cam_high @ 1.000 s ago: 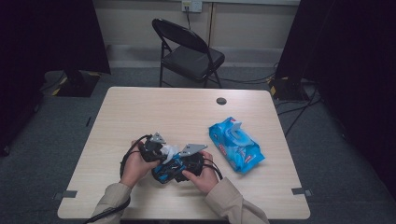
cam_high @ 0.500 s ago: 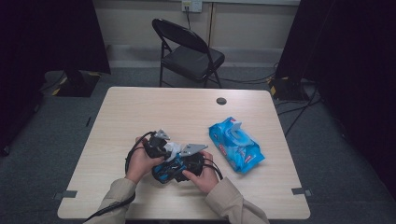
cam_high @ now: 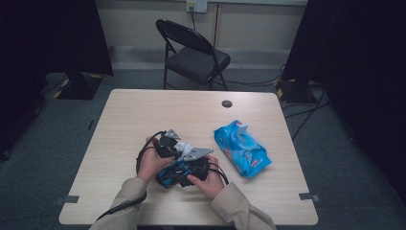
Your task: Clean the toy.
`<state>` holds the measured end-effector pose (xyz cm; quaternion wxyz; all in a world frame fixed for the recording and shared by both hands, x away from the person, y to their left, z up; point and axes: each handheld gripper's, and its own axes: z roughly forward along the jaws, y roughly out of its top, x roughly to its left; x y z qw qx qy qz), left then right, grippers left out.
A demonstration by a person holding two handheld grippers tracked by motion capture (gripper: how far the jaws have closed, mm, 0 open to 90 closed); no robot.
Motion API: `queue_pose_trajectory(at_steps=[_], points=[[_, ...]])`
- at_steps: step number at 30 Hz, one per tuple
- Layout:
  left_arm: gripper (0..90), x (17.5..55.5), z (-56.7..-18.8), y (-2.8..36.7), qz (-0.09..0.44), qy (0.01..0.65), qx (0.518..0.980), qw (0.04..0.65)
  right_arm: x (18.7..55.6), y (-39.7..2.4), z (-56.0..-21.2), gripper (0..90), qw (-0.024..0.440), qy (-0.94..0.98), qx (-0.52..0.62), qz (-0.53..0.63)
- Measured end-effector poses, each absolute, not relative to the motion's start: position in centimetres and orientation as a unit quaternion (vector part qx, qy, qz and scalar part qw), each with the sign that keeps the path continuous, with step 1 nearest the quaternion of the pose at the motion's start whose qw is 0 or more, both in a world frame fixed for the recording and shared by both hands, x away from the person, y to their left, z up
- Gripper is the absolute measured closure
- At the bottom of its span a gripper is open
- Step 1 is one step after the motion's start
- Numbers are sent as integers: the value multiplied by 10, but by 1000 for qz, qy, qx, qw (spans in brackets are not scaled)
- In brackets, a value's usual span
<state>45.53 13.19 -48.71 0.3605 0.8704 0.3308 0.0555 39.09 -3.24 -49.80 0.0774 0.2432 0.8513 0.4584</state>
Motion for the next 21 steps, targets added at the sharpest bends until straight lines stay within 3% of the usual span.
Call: queue_pose_trajectory(at_steps=[21], points=[[818, 433, -458, 175, 89, 354, 856, 366, 391, -33, -499, 150, 76, 849, 240, 464]])
